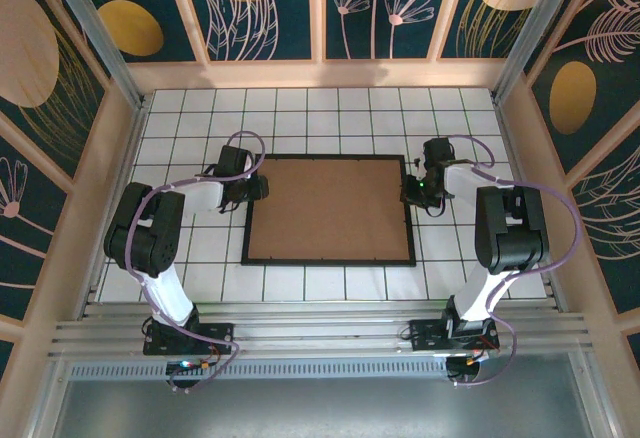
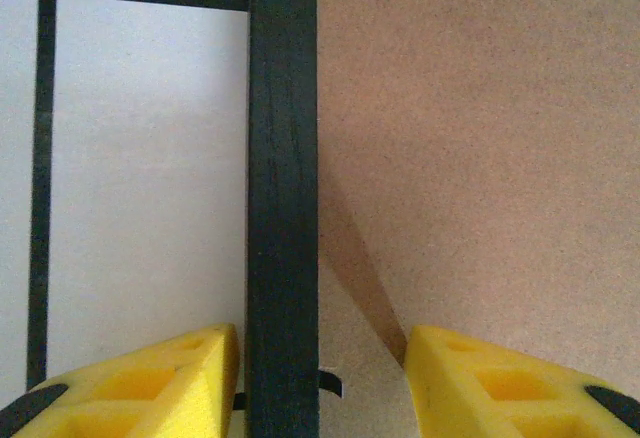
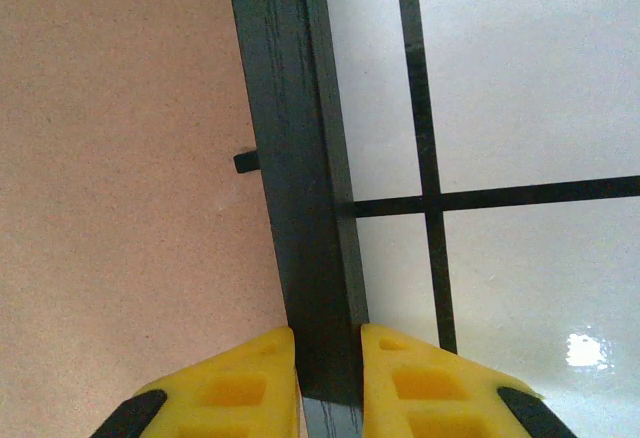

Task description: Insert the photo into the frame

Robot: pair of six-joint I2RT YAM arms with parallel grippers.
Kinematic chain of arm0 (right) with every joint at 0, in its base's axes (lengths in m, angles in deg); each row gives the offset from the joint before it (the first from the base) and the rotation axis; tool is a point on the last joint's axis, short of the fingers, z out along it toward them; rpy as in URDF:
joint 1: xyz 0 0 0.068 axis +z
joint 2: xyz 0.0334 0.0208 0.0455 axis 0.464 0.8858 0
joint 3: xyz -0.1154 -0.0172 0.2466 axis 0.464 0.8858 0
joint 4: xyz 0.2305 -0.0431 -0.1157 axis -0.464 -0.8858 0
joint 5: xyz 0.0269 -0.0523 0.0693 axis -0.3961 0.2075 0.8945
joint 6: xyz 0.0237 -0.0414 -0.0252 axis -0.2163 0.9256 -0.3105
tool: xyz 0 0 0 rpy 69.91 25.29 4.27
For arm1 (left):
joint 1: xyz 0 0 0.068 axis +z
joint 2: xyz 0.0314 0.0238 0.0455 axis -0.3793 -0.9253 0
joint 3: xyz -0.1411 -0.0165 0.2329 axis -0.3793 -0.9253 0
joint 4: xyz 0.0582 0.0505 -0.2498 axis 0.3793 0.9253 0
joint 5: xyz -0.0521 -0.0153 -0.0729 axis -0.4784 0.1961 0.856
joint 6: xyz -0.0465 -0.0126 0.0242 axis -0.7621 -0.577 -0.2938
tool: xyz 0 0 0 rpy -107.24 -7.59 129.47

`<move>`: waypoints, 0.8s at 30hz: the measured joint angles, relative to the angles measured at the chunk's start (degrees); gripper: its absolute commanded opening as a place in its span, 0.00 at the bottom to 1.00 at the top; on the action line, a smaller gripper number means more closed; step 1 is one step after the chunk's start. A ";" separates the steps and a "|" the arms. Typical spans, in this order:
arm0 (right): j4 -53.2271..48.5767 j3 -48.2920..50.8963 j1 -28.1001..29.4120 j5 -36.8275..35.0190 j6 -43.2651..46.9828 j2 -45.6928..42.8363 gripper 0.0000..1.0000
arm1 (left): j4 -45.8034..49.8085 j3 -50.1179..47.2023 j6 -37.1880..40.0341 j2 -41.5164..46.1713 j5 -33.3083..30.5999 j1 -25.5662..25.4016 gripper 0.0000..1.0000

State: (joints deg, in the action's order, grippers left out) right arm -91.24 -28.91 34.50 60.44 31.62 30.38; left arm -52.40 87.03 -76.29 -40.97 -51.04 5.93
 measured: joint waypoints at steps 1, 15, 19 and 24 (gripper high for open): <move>0.00 0.00 0.00 -0.02 0.00 0.00 0.19 | 0.11 -0.09 -0.04 0.31 0.00 -0.04 0.52; 0.42 0.00 0.26 -0.31 0.00 0.00 0.19 | 0.68 -2.67 -2.56 5.88 2.67 2.89 0.38; 0.42 0.00 0.28 -0.37 0.00 0.00 0.19 | 0.50 -2.67 -2.86 5.25 2.89 2.93 0.32; 0.42 0.00 0.33 -0.42 0.00 0.00 0.19 | 0.55 -2.67 -2.80 3.43 3.34 2.93 0.30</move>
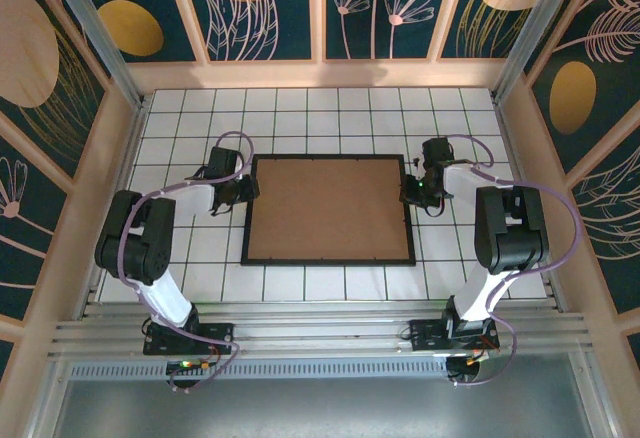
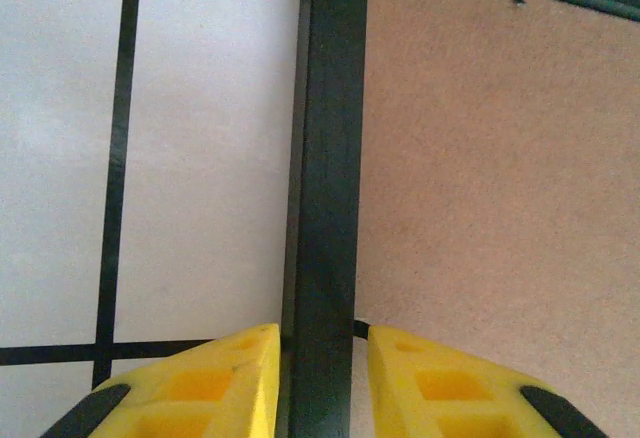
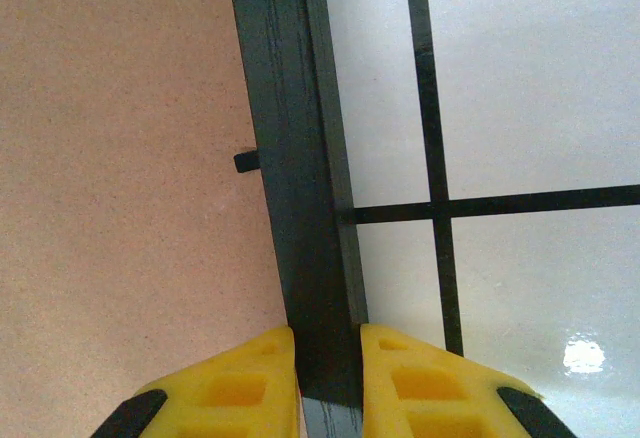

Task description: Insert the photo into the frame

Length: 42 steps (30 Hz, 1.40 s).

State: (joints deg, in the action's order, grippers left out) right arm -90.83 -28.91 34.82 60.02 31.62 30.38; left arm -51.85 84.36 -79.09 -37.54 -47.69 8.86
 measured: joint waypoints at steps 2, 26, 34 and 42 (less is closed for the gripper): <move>0.00 0.00 0.00 0.00 0.00 0.00 0.19 | 0.02 0.00 0.02 -0.39 0.28 0.02 0.30; 0.07 0.00 0.00 0.02 0.02 0.00 0.19 | -0.13 -0.15 0.02 0.90 0.11 1.16 0.48; 0.07 0.00 0.00 0.00 0.02 0.00 0.19 | -0.68 -0.13 -0.70 1.07 1.44 1.51 0.36; 0.09 0.00 0.00 0.02 0.02 0.00 0.19 | -0.83 0.39 -0.59 -1.09 1.92 1.51 0.32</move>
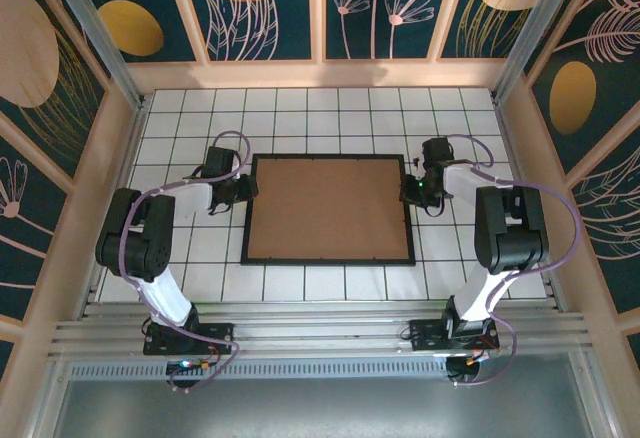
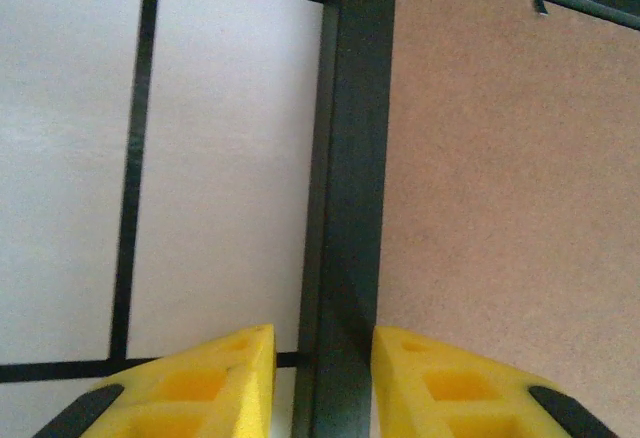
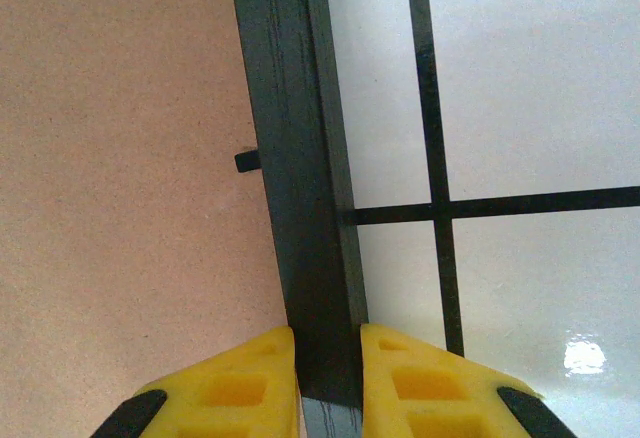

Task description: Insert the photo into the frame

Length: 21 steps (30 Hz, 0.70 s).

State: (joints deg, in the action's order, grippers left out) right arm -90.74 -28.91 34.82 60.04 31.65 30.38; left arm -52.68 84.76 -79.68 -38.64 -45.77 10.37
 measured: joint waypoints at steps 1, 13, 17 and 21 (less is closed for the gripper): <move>-0.02 0.00 0.00 -0.02 0.00 0.00 0.19 | -0.02 0.22 0.00 -0.15 0.13 0.00 0.32; 0.15 0.00 0.00 -0.02 0.00 0.00 0.19 | -0.15 1.44 0.94 -1.90 2.10 0.42 0.32; 0.26 0.00 0.00 -0.09 0.00 0.02 0.19 | -0.13 2.47 1.62 -2.86 2.14 0.39 0.32; 0.28 0.00 0.00 -0.24 0.00 0.02 0.19 | 0.57 3.76 2.51 -3.72 1.29 -0.09 0.33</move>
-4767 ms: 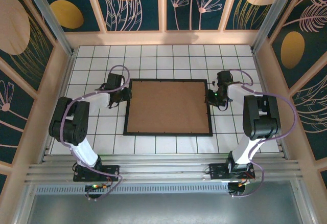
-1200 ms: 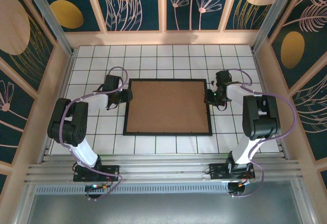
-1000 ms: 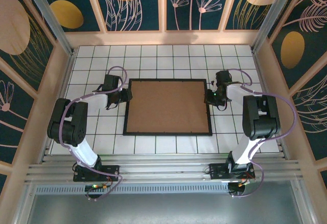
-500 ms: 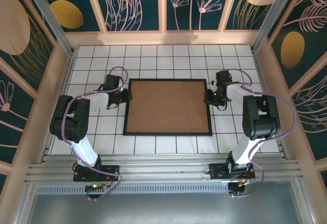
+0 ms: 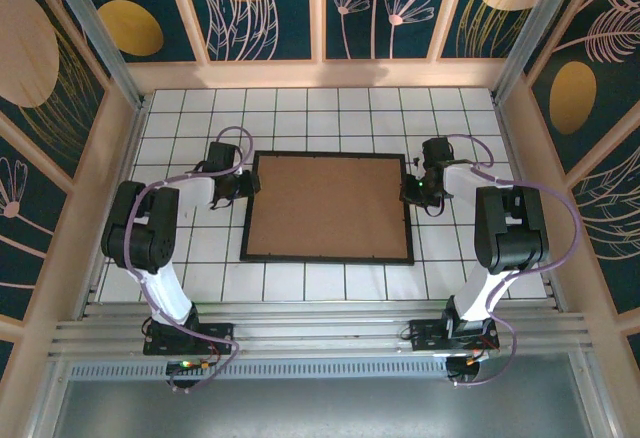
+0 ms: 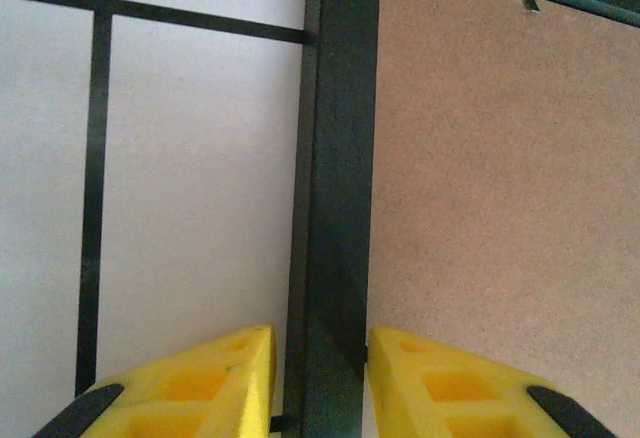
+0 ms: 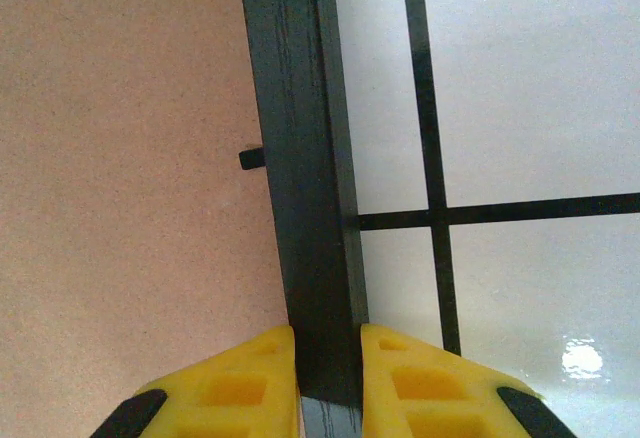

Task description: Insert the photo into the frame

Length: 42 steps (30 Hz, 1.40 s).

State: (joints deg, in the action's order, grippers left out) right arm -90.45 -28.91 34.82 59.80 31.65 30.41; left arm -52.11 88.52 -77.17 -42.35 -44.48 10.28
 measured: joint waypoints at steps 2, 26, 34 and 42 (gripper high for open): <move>0.00 0.00 0.00 -0.13 -0.02 0.00 0.19 | 0.66 0.92 0.52 -0.55 -1.05 -0.59 0.33; 0.20 0.00 0.00 -0.46 -0.02 0.02 0.19 | 7.02 -1.49 -0.42 8.41 -8.39 -1.66 0.44; 0.17 0.00 0.00 -0.46 -0.02 0.02 0.19 | 9.05 -10.54 -4.07 20.79 -5.42 -1.16 0.39; 0.20 0.00 0.00 -0.44 -0.02 0.02 0.19 | 14.43 -18.27 -7.21 26.25 -2.99 -1.53 0.34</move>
State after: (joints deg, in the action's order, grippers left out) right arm -90.26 -28.91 34.82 59.37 31.62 30.43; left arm -37.69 70.24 -84.38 -16.10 -47.48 8.75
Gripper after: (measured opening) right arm 0.192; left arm 0.356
